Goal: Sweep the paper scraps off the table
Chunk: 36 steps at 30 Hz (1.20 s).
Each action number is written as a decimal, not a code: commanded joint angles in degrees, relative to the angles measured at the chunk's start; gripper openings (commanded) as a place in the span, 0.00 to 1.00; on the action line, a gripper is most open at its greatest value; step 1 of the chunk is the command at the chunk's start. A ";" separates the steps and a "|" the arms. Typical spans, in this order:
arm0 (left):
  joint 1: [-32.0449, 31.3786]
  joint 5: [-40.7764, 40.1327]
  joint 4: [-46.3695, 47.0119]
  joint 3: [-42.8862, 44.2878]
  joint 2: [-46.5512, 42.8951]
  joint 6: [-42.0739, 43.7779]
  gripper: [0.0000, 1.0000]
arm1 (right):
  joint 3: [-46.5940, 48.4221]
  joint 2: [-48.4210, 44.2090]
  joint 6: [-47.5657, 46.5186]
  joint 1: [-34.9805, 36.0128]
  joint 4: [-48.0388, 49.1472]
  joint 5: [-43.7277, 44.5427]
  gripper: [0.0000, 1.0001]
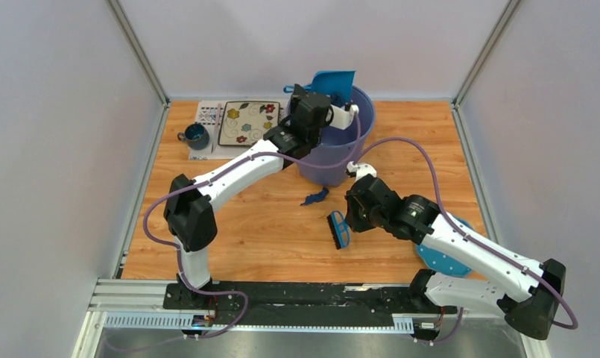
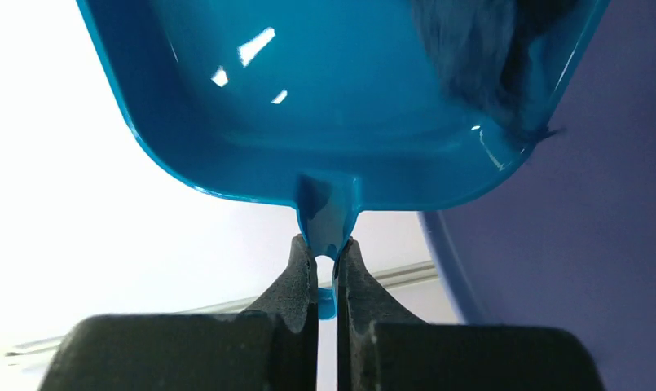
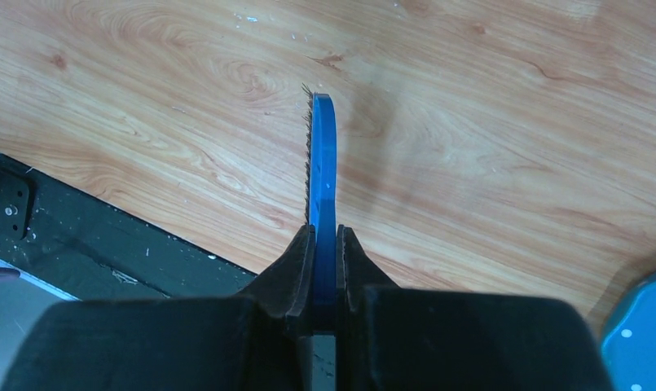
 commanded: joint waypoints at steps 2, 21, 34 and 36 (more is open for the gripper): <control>-3.02 -7.03 24.22 -4.22 -4.19 22.67 0.00 | 1.29 2.39 0.54 -0.22 3.55 -0.42 0.00; -2.59 -7.65 5.78 5.30 -12.35 0.73 0.00 | 1.56 -3.14 1.95 -0.21 0.39 4.24 0.00; 18.68 16.25 -40.89 -23.03 -42.65 -35.42 0.00 | 8.32 5.54 -10.17 -0.13 3.90 15.83 0.00; 22.00 21.77 -44.57 -30.37 -45.14 -36.82 0.00 | 9.99 11.23 -14.99 -0.13 5.30 16.90 0.00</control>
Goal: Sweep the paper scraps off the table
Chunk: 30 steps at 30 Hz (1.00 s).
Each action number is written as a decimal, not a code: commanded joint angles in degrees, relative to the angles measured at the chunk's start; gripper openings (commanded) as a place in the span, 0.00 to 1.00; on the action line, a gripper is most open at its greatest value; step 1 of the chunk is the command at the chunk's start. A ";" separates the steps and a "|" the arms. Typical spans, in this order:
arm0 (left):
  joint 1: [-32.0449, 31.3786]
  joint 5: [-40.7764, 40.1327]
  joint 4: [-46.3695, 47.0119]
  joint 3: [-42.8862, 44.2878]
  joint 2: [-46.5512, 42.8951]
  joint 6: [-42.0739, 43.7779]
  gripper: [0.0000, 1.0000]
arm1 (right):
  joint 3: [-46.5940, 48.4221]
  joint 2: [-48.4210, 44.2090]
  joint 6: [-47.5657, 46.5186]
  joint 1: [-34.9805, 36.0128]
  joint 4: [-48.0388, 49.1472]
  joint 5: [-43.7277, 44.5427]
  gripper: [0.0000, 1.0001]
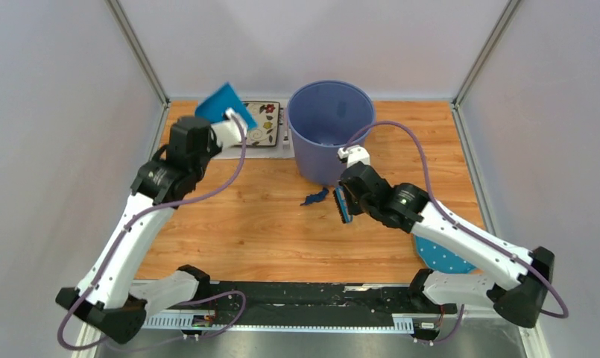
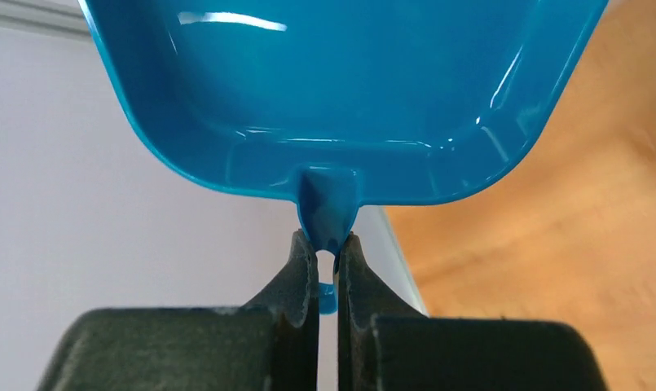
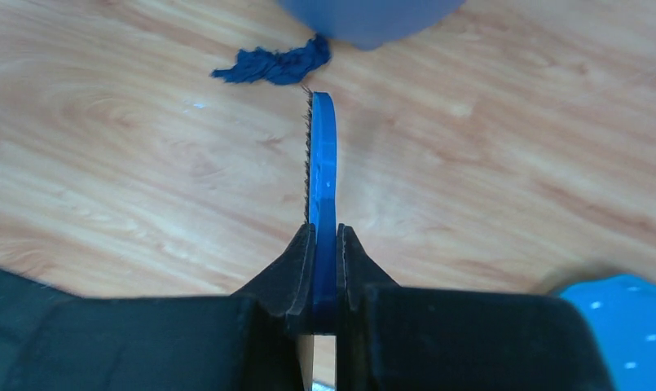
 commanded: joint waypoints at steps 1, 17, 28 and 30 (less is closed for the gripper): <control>5.15 14.96 -15.82 -18.97 -6.24 -8.98 0.00 | 4.87 9.86 -13.70 0.05 4.48 6.85 0.00; 8.59 33.09 -10.56 -45.48 1.57 -7.14 0.00 | 16.22 34.73 -32.14 2.33 13.54 3.53 0.00; 5.08 33.63 -8.62 -46.10 6.14 -6.17 0.00 | 27.47 37.56 -16.76 7.08 13.36 -16.18 0.00; 4.55 33.53 -8.71 -45.49 7.19 -6.00 0.00 | 29.49 36.78 -15.34 7.17 11.34 -16.01 0.00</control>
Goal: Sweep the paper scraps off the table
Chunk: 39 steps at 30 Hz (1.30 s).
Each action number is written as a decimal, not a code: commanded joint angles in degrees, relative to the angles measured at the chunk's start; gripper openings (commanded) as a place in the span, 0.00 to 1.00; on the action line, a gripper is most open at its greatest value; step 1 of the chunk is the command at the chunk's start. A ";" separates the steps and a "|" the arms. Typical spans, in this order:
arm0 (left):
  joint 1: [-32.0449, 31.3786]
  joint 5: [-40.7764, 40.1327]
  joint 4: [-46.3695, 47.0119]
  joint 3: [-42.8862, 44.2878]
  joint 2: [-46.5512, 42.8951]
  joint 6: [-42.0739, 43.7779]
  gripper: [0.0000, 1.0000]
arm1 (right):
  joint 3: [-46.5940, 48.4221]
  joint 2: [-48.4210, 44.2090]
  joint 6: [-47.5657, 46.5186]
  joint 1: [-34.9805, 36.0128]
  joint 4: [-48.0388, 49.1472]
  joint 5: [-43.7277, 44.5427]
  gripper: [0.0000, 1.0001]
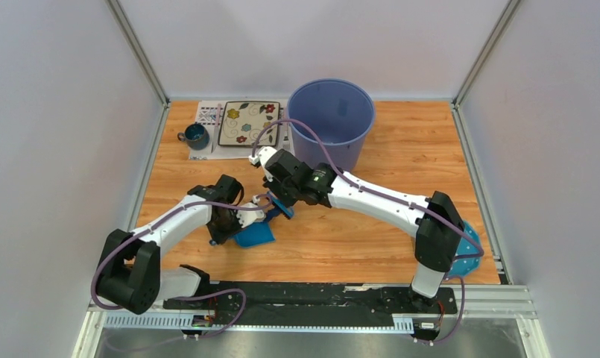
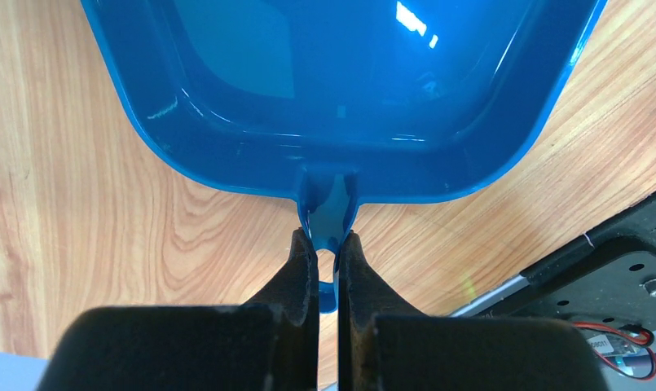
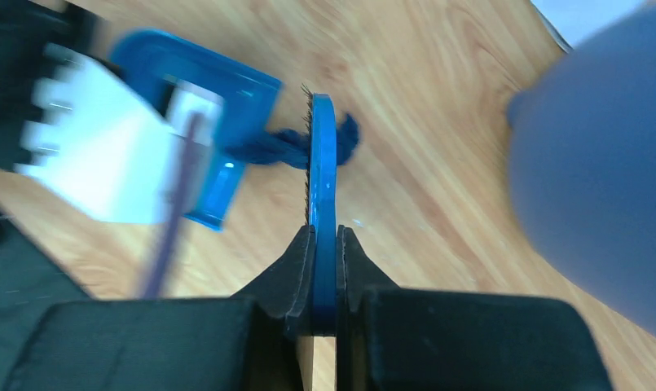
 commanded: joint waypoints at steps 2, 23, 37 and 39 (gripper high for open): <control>-1.36 -1.24 0.93 1.03 1.75 1.61 0.00 | 6.08 -3.33 7.69 1.18 -2.56 -1.52 0.00; -1.36 -2.22 -0.83 6.83 6.76 1.79 0.00 | 9.87 9.21 13.75 -4.54 -7.32 -1.12 0.00; -1.36 8.48 -1.44 9.38 7.82 -0.41 0.00 | 6.00 -1.57 23.78 -2.60 2.88 -15.67 0.00; -1.27 10.69 -1.97 9.29 6.24 -0.50 0.00 | 6.88 -3.42 21.85 -2.51 -0.63 -10.21 0.00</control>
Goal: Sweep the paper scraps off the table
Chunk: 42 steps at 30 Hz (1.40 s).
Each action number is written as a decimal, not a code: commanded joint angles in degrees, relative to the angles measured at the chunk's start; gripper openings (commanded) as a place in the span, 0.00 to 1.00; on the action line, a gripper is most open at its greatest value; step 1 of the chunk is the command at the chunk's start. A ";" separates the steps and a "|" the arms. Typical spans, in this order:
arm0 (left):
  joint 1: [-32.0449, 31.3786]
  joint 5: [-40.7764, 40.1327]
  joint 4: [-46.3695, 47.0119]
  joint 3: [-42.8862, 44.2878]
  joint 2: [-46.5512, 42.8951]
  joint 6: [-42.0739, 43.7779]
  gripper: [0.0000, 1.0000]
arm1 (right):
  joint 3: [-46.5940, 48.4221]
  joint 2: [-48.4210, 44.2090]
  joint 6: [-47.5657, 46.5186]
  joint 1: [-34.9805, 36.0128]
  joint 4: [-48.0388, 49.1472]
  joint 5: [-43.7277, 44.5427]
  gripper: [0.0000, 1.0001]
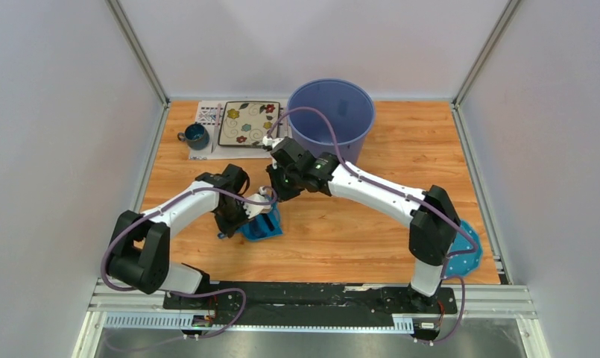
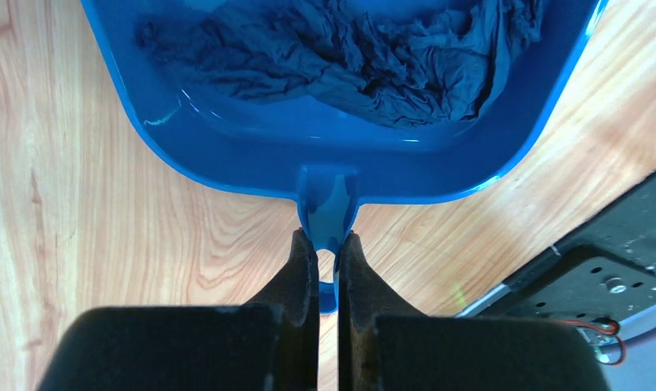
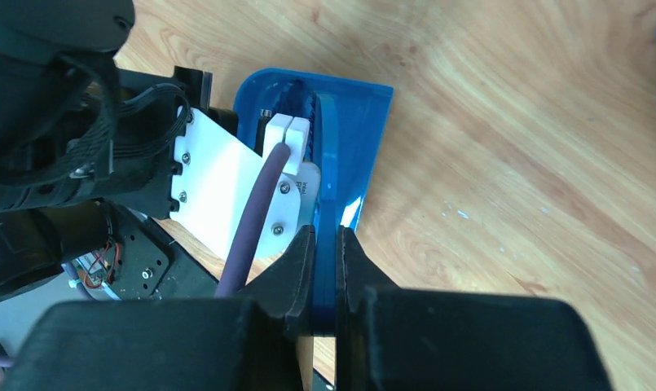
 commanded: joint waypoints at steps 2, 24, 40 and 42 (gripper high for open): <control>0.46 10.56 -0.75 2.01 -4.14 -1.66 0.00 | 3.15 -10.69 -1.66 0.98 -3.31 11.33 0.00; 2.57 0.55 -4.62 43.21 -4.25 -7.63 0.00 | -21.54 -44.28 -3.25 -4.02 -16.95 17.69 0.00; -16.23 -31.24 15.58 75.84 23.35 5.96 0.00 | -32.54 -48.93 -2.28 -11.94 -13.26 14.18 0.00; -18.86 -39.04 24.97 73.48 24.67 15.94 0.00 | -32.71 -49.64 -2.02 -12.02 -13.43 14.00 0.00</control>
